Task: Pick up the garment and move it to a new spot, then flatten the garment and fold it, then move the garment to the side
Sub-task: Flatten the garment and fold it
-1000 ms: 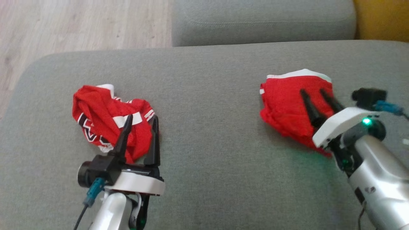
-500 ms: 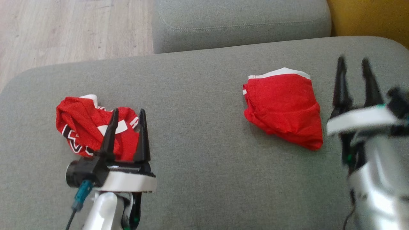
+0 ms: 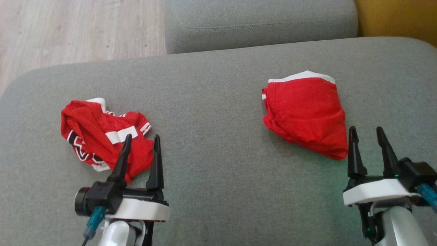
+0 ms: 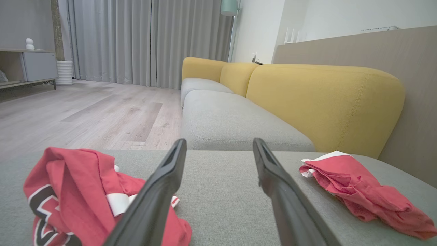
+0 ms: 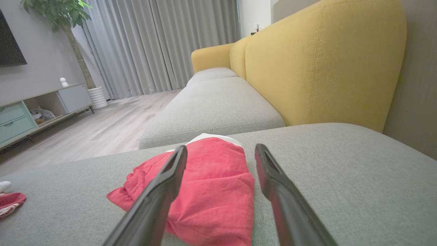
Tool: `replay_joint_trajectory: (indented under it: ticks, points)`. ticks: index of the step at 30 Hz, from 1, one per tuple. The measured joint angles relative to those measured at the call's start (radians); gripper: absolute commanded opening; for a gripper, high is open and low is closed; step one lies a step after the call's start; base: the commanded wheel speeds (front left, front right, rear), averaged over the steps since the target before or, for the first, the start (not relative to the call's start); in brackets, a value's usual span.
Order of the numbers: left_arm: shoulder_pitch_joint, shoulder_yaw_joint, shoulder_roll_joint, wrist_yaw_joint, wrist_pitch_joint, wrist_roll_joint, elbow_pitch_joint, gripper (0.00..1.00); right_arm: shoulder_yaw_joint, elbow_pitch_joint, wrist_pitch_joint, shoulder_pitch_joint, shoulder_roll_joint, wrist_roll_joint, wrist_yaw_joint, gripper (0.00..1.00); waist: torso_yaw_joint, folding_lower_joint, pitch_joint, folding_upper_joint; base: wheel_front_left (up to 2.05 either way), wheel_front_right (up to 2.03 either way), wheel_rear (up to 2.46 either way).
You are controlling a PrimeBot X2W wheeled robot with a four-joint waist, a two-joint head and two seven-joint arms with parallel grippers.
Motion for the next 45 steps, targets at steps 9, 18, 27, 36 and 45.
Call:
replay_joint_trajectory:
  ticks: [9,18,27,36,45]
  points:
    - [-0.056,-0.042,0.000,-0.001,0.000,-0.003,-0.004,1.00,-0.024,0.019,0.037,-0.117,0.000,-0.040,0.000,0.00,0.036,0.0002,0.082,0.0000,0.00,0.00,0.00]
    - [-0.153,-0.093,-0.002,-0.003,0.000,-0.012,-0.007,1.00,-0.176,0.273,0.160,-0.421,-0.001,-0.155,0.000,0.00,0.116,0.0003,0.208,-0.0001,0.00,0.00,0.00]
    - [-0.200,-0.143,-0.004,0.001,0.000,-0.040,-0.007,1.00,-0.208,0.586,0.162,-0.625,-0.030,-0.243,0.000,0.00,0.218,0.0003,0.276,-0.0001,0.00,0.00,0.00]
    - [-0.206,-0.146,-0.004,0.017,0.000,-0.054,-0.003,1.00,0.000,0.739,0.073,-0.662,-0.028,-0.179,0.000,0.00,0.231,0.0000,0.247,-0.0001,0.00,0.00,0.00]
    - [-0.178,-0.130,-0.004,0.018,-0.003,-0.049,-0.001,1.00,0.105,0.791,0.014,-0.614,-0.024,-0.095,0.000,0.00,0.191,0.0000,0.202,-0.0001,0.00,0.00,0.00]
